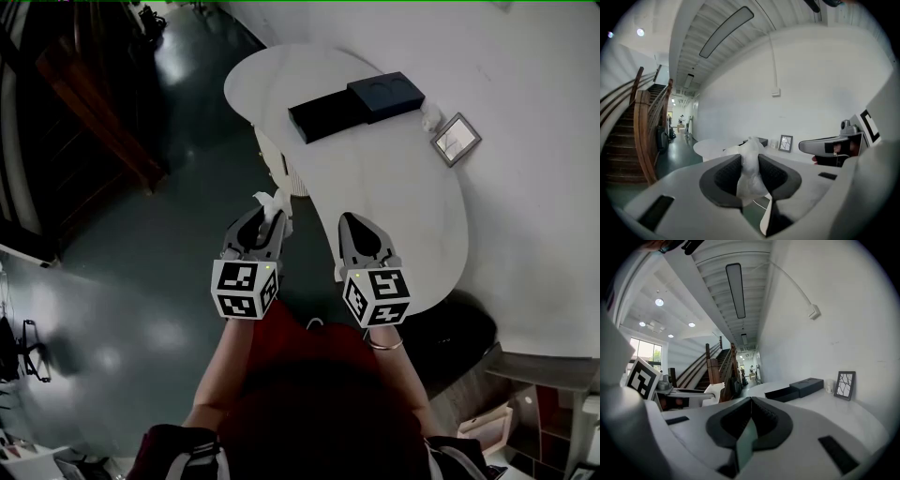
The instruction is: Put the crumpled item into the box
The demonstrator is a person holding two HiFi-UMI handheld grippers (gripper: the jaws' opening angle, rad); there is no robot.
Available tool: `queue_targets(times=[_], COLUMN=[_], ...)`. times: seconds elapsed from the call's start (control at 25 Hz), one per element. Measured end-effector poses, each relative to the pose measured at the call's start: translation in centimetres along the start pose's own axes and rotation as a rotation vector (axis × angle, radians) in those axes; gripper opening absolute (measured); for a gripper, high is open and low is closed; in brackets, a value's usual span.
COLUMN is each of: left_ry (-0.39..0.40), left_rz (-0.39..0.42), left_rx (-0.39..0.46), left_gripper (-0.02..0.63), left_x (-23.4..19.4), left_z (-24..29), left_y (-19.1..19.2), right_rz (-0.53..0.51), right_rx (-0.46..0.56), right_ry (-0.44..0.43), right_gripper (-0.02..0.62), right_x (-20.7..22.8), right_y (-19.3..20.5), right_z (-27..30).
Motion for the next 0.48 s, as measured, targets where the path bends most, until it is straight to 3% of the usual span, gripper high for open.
queue_targets(times=[0.48], left_ry=[0.053], left_rz=[-0.003], left_rx=[-0.016], left_gripper=[0.125], left_x=[-3.4], left_z=[4.7], left_y=[-0.7], right_rz=[-0.015], right_rx=[-0.048], right_ry=[0.033], right_gripper=[0.015], right_x=[-0.1], right_y=[-0.8], right_z=[5.3])
Point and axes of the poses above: the fingertips, and each gripper's own axes: z forward along the fingers, x to its right, y out of its underside, the point moved 7 cm from there along -z, backward along the fingers, and after that the axes turned 9 degrees about -x, right-handed, at the moved point
